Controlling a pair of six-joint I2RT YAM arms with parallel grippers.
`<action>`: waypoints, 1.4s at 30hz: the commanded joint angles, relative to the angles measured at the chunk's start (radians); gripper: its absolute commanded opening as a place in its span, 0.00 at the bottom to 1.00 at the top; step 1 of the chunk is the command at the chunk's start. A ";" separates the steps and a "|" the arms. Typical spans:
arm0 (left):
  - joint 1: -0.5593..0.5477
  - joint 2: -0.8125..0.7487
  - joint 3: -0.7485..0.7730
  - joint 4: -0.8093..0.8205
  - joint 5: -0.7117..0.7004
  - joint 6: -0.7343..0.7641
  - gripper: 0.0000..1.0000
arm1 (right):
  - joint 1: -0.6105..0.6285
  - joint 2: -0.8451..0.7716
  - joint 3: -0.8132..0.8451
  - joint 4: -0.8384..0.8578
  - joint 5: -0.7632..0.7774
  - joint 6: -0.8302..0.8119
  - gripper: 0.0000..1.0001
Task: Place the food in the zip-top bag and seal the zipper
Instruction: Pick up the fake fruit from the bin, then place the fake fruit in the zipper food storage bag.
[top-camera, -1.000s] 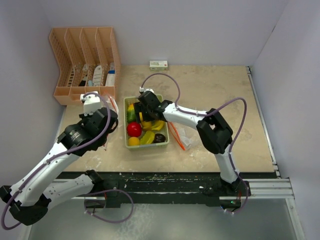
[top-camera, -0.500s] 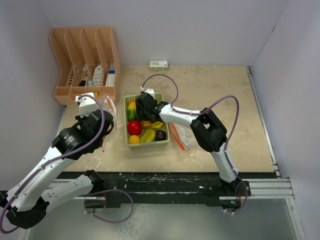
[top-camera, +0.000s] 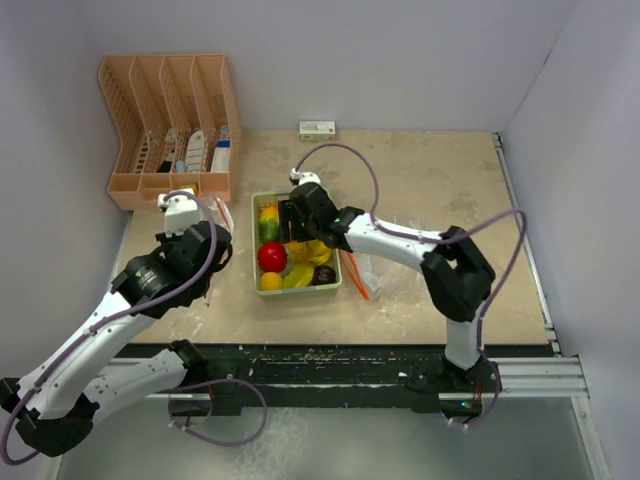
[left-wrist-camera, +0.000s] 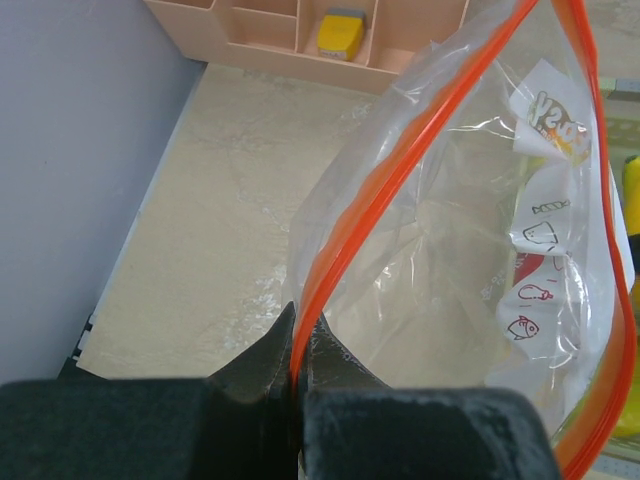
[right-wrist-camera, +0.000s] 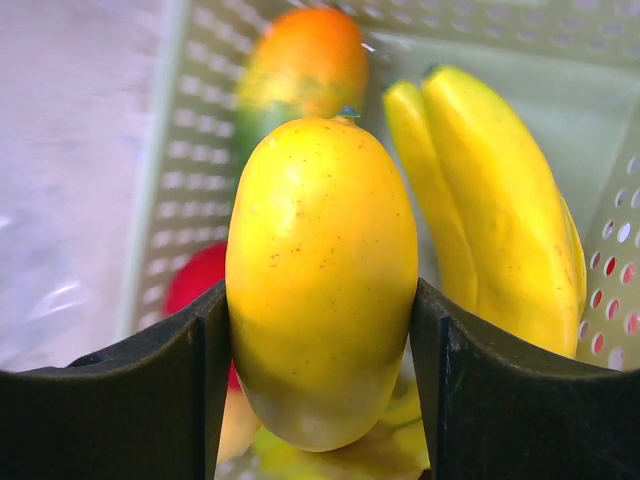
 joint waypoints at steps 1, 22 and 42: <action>0.003 0.036 -0.024 0.048 0.005 -0.014 0.00 | -0.005 -0.205 -0.046 0.122 -0.124 -0.040 0.42; 0.003 0.055 -0.179 0.382 0.075 0.041 0.00 | -0.004 -0.596 -0.341 0.543 -0.599 0.199 0.38; 0.003 -0.215 -0.331 0.615 0.221 0.130 0.00 | 0.025 -0.329 -0.317 1.139 -0.739 0.608 0.37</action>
